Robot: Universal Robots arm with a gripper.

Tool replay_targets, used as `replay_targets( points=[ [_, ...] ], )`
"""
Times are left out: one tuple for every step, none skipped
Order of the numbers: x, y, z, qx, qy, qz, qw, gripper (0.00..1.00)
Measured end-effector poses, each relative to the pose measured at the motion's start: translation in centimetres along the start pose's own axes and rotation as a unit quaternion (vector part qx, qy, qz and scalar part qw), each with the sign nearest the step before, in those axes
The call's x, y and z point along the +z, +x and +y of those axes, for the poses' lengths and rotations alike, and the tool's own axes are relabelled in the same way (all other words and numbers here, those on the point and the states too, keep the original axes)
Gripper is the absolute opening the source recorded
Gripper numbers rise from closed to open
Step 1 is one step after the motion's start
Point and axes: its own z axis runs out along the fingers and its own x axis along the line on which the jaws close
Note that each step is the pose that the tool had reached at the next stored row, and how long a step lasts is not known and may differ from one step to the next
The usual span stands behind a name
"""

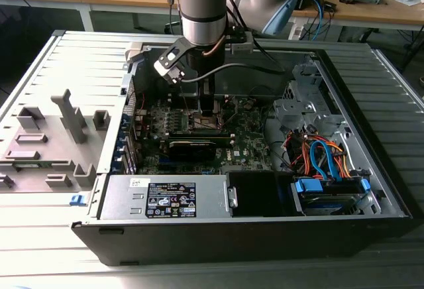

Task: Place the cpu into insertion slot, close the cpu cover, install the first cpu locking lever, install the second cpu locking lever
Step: 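Place the cpu into insertion slot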

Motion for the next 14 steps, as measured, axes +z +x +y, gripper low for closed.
replay_targets(
  points=[
    [0.05,0.00,0.00,0.000,0.0000,-0.0040,0.99999,0.54],
    [0.08,0.00,0.00,0.000,-0.0001,-0.0050,0.99999,0.54],
    [0.10,0.00,-0.01,-0.001,-0.0001,-0.0057,0.99998,0.54],
    [0.16,0.01,-0.01,-0.001,-0.0001,-0.0074,0.99997,0.54],
    [0.19,0.01,-0.02,-0.001,-0.0001,-0.0084,0.99996,0.54],
    [0.20,0.01,-0.02,-0.001,0.0000,-0.0087,0.99996,0.54],
    [0.23,0.01,-0.02,-0.001,-0.0001,-0.0088,0.99996,0.54],
    [0.24,0.01,-0.02,-0.001,-0.0001,-0.0088,0.99996,0.54],
    [0.25,0.01,-0.02,-0.001,-0.0001,-0.0088,0.99996,0.54],
    [0.27,0.01,-0.03,-0.001,-0.0001,-0.0088,0.99996,0.54],
    [0.28,0.01,-0.03,-0.001,-0.0001,-0.0090,0.99996,0.54],
    [0.29,0.01,-0.03,-0.001,-0.0001,-0.0092,0.99996,0.54],
    [0.30,0.01,-0.03,-0.001,-0.0001,-0.0095,0.99995,0.54],
    [0.32,0.02,-0.03,-0.001,-0.0001,-0.0101,0.99995,0.54]
  ],
)
